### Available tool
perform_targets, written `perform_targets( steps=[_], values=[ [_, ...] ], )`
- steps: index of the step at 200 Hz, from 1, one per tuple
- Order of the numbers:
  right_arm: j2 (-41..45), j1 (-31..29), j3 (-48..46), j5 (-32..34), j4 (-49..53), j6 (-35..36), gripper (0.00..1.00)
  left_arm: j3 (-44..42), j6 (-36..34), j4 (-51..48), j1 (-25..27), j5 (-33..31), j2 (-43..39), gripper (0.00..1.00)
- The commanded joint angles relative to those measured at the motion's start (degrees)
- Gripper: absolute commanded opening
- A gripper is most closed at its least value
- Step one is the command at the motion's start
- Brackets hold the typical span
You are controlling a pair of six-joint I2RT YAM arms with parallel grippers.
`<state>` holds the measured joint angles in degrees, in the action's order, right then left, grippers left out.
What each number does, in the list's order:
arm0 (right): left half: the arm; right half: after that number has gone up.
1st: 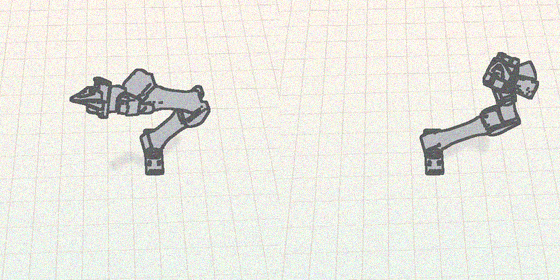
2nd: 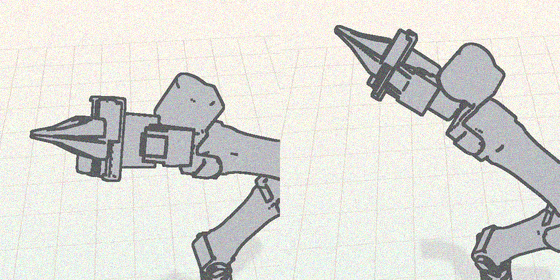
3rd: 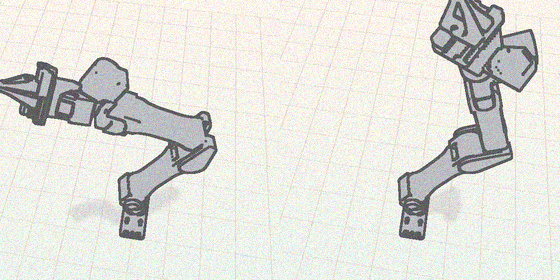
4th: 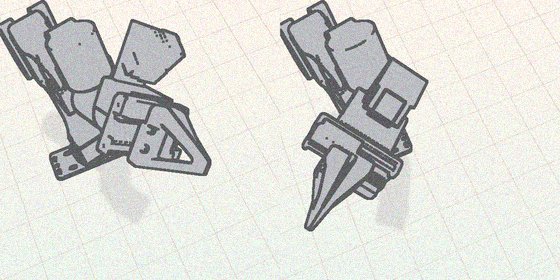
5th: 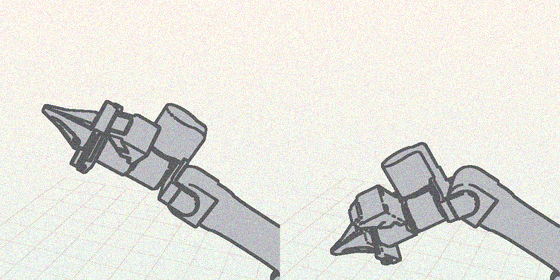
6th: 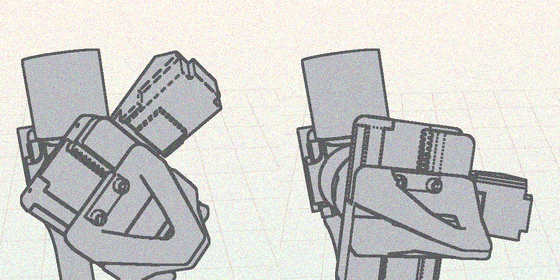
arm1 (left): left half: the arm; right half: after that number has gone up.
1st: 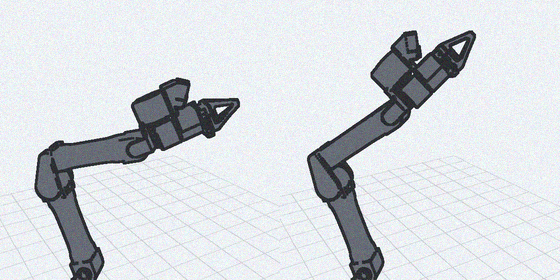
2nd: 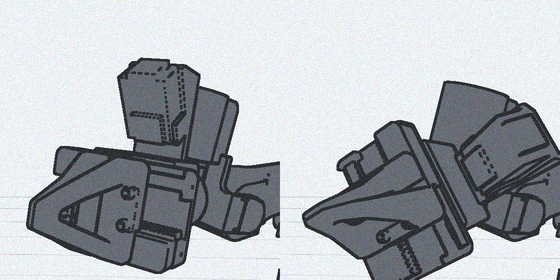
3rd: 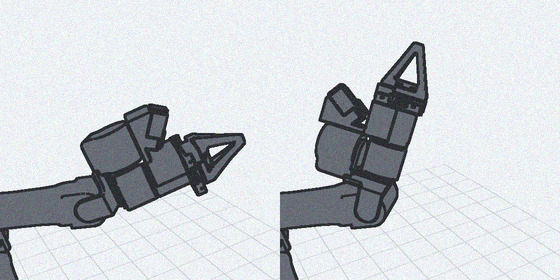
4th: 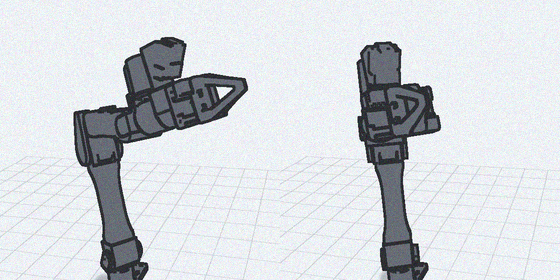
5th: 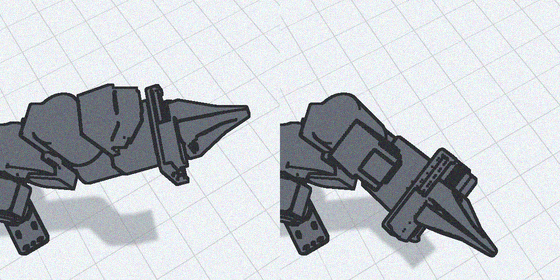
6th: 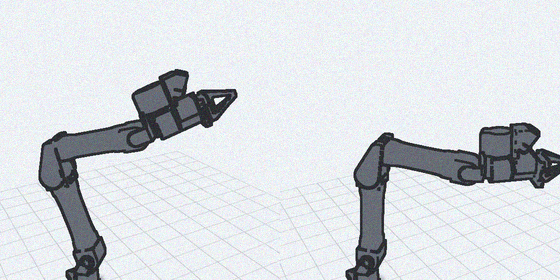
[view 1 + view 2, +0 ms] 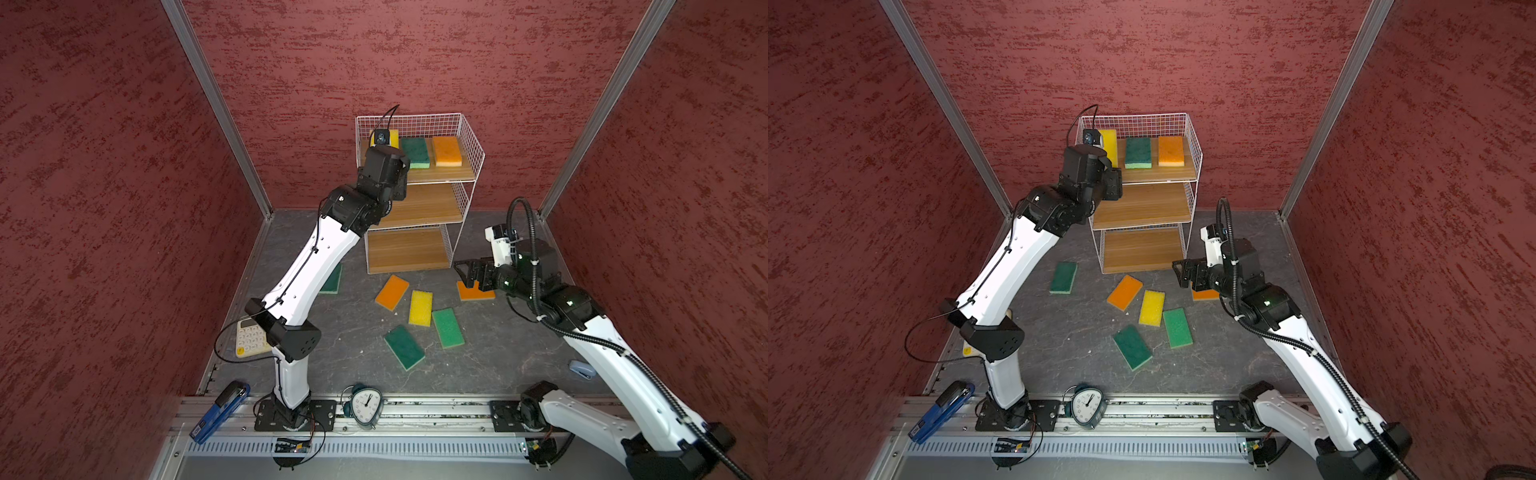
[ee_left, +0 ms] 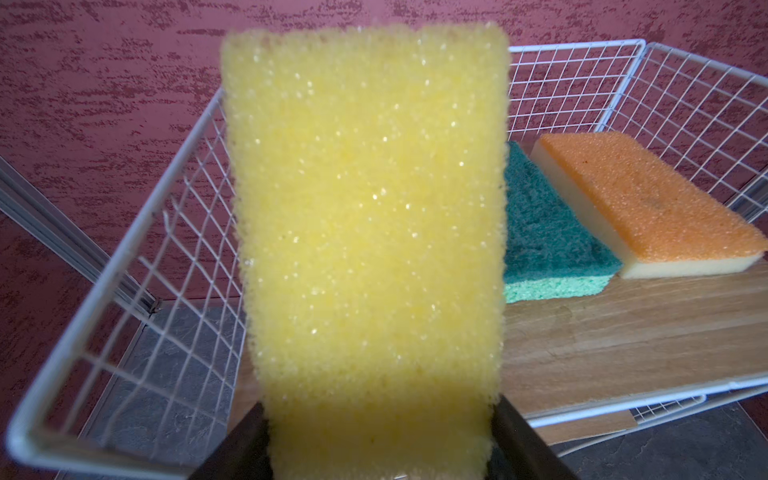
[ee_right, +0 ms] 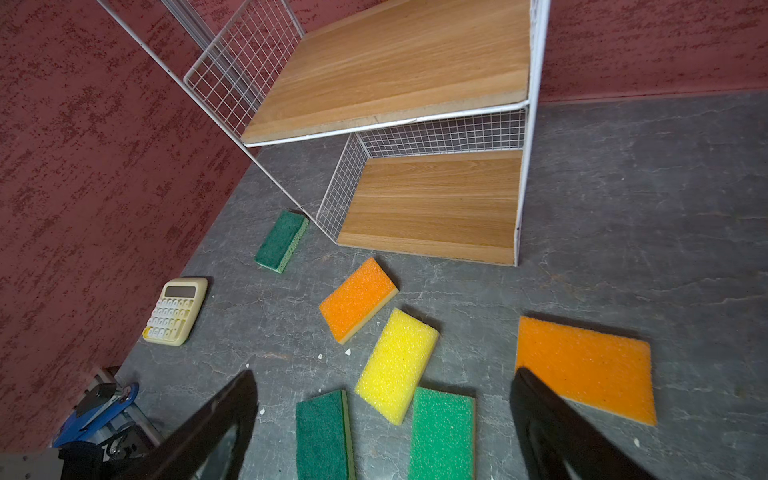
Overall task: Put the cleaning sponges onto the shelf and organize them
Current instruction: 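Lower the yellow sponge onto the top shelf beside the dark green sponge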
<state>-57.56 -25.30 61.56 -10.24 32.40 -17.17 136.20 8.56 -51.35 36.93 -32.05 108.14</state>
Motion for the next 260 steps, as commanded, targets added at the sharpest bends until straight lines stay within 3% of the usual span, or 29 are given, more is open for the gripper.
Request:
perform_targets(
  steps=[1, 260],
  values=[
    [-0.1, -0.36, 1.37, -1.01, -1.72, -0.03, 0.96, 0.91, 0.54, 1.49, -0.36, -0.33, 0.55, 0.69],
    [-0.97, -0.36, 0.42, -0.48, -2.09, -0.24, 0.96, 0.46, 5.74, -0.59, -1.33, -1.19, 2.47, 0.77]
  ],
)
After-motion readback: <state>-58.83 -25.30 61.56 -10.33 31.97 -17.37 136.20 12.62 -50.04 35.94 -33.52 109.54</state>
